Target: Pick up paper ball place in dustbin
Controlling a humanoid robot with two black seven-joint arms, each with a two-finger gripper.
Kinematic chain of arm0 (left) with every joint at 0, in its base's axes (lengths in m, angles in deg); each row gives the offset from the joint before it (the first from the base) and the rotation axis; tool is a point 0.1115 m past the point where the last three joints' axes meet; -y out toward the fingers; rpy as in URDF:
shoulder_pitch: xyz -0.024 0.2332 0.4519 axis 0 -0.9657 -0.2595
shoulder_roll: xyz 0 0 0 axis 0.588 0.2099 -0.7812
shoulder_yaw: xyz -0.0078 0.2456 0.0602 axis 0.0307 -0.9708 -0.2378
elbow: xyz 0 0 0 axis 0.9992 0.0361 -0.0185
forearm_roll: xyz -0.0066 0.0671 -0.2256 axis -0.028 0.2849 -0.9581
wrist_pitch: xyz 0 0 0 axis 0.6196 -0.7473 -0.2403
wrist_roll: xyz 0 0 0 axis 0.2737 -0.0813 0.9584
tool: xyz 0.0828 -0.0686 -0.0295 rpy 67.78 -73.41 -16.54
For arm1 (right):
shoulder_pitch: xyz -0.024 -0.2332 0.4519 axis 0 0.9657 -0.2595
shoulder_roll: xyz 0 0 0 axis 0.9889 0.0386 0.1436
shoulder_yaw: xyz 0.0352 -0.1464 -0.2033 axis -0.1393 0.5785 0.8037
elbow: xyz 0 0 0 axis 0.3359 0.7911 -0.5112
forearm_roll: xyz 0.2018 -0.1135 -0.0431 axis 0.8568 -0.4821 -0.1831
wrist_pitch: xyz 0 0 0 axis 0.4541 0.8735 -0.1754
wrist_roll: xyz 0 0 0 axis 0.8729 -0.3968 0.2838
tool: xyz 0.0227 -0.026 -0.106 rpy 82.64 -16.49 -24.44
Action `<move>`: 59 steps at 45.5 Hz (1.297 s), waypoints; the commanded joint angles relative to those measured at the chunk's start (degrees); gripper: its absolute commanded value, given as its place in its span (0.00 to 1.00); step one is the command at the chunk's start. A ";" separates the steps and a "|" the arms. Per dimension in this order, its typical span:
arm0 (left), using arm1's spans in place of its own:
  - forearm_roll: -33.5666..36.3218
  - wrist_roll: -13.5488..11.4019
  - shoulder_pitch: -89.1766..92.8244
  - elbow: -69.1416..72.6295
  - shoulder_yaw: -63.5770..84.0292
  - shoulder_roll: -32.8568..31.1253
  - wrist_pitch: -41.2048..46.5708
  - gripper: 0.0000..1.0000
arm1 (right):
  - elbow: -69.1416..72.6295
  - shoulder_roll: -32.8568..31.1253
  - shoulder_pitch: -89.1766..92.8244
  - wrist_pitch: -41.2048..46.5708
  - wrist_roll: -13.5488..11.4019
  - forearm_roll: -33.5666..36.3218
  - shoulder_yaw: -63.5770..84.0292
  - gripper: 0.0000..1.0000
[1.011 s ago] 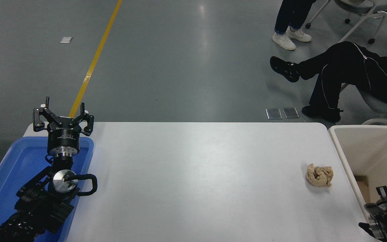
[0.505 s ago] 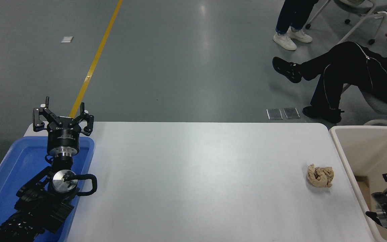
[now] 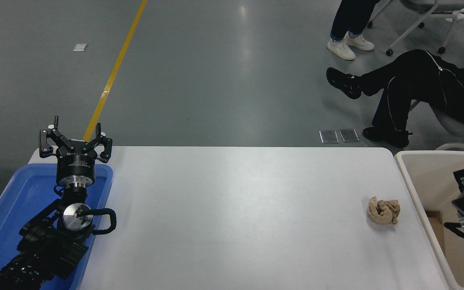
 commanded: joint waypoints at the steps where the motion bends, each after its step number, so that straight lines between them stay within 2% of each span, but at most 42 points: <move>1: 0.00 0.00 0.06 0.00 0.00 -0.03 0.00 0.99 | 15.95 -4.61 -10.61 0.28 -0.06 0.12 7.99 1.00; 19: 0.00 0.00 0.15 0.00 0.00 -0.03 0.00 0.99 | 30.53 -4.35 -32.58 0.89 -0.06 0.56 30.49 1.00; 29: 0.00 0.00 0.15 0.00 0.00 0.06 -0.09 0.99 | 41.52 2.24 -46.38 2.73 -0.06 0.47 45.96 1.00; 34: 0.00 0.00 0.15 0.00 0.00 0.06 -0.09 0.99 | 44.34 2.86 -49.98 4.40 -0.06 0.47 46.85 1.00; 45: 0.00 0.00 0.06 0.00 0.00 0.14 0.00 0.99 | 52.16 2.69 -62.02 29.53 0.03 0.21 46.76 1.00; 59: 0.00 0.00 0.06 0.00 0.00 0.06 0.00 0.99 | 66.31 0.58 -80.91 45.61 -0.32 -0.40 46.59 1.00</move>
